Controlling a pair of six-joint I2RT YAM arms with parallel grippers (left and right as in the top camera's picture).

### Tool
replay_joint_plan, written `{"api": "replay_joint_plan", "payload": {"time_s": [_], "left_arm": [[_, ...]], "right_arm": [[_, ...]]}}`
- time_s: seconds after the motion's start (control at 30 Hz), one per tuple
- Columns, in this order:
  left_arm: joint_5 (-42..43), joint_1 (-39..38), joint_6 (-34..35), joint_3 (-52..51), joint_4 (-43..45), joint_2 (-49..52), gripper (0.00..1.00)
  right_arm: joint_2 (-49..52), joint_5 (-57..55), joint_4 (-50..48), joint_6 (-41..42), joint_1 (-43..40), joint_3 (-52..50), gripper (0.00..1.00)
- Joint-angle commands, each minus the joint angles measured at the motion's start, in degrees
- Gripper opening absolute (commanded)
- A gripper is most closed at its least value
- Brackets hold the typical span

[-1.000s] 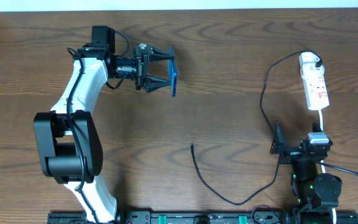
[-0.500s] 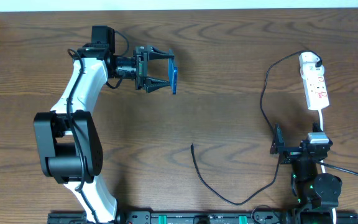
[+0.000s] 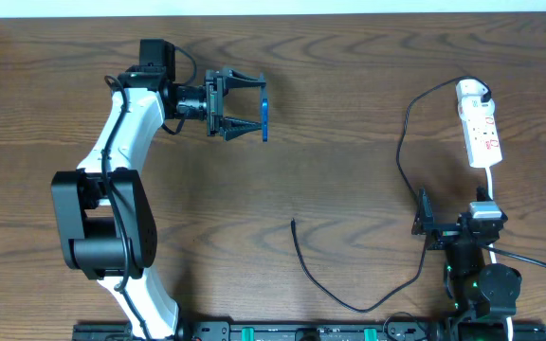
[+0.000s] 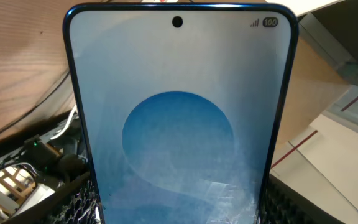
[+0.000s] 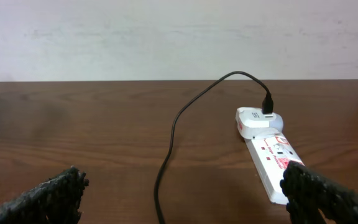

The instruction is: Plug charger to phone and switch on socket

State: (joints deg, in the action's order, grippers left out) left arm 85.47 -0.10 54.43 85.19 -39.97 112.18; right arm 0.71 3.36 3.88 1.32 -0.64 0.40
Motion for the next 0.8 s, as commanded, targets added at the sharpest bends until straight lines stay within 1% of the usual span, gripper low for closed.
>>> {"api": "replay_joint_plan", "payload": {"time_s": [0.0,0.33,0.77], "left_arm": [[4.09,0.15,2.05,0.22,0.22,-2.27,0.07],[3.85,0.2,9.6,0.22,0.26,-2.27,0.07],[3.89,0.2,9.99,0.22,0.24,-2.27,0.07]], "right_arm": [[-0.33,-0.24,0.22,0.35,0.37,-0.09,0.99],[-0.33,-0.24,0.24,0.33,0.37,-0.09,0.99],[-0.33,-0.24,0.22,0.35,0.37,-0.09,0.99]]}}
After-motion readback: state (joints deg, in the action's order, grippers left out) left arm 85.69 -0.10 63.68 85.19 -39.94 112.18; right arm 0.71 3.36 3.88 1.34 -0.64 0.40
